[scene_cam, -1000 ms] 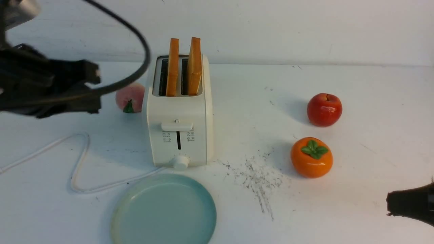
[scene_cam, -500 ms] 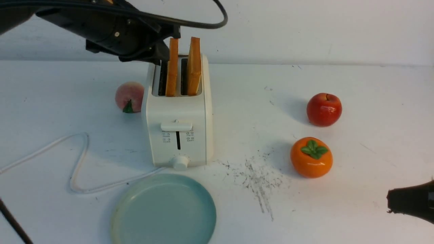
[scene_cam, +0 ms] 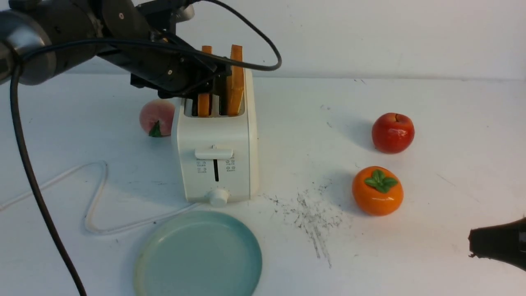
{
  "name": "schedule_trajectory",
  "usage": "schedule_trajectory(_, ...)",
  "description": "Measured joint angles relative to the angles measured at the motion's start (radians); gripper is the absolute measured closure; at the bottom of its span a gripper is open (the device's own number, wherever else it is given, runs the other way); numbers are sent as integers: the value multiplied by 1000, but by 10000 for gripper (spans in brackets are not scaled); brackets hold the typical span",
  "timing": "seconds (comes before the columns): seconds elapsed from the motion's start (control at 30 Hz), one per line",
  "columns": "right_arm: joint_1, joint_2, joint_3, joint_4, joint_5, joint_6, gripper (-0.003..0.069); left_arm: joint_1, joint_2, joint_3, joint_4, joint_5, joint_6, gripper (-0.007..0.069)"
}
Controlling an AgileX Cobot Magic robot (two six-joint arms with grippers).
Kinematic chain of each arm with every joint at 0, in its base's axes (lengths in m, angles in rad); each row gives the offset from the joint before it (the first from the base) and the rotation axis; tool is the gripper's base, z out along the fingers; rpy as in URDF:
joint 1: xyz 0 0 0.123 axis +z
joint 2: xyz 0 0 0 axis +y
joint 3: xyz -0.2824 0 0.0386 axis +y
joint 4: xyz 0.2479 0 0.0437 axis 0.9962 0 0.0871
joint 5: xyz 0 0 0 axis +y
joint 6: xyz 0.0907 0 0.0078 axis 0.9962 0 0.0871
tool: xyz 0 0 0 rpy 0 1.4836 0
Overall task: Take toasted bread from bread machine on white table place on plate.
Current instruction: 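Reach for a toast slice standing in the toaster with the left gripper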
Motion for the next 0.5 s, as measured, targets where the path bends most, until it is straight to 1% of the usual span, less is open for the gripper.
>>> schedule_trajectory(0.03, 0, 0, 0, 0, 0, 0, 596, 0, -12, 0, 7, 0, 0, 476)
schedule_trajectory(0.07, 0, 0, 0, 0, 0, 0, 596, 0, -20, 0, 18, 3, 1, 531)
schedule_trajectory(0.1, 0, 0, 0, 0, 0, 0, 594, 0, -48, 0, 28, 5, 4, 554)
schedule_trajectory(0.2, 0, 0, 0, 0, -1, 0, 592, 0, -135, 0, 38, 6, 4, 531)
schedule_trajectory(0.3, 0, 0, 0, 0, -1, 0, 586, 0, -251, 0, 37, 26, 4, 531)
schedule_trajectory(0.5, 0, 0, 0, 0, -1, 0, 578, 0, -464, 9, 33, 177, 4, 531)
